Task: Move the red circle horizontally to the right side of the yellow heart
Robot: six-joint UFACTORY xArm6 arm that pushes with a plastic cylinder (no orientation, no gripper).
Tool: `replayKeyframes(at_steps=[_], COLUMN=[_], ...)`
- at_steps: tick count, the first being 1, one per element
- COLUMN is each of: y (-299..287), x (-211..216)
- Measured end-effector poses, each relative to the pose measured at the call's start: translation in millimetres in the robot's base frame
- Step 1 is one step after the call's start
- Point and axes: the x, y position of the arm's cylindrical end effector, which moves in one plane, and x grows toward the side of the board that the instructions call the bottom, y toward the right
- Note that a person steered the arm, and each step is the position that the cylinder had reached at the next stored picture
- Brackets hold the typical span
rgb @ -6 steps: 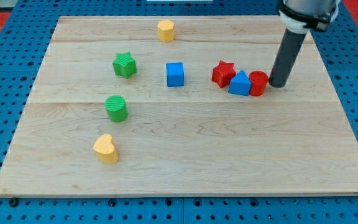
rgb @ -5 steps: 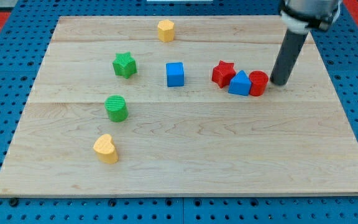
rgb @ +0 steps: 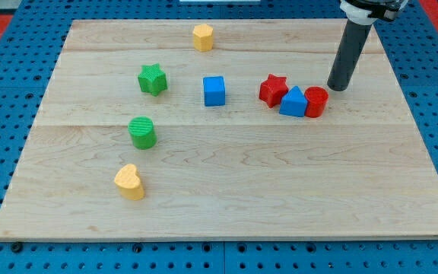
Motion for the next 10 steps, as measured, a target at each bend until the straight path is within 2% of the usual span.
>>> replayKeyframes(at_steps=[2,3,4,5,7,8,9,10], y=[-10,-42,-31,-59,-82,-120,-103,-43], x=[-7,42,65,87,51,55,101,112])
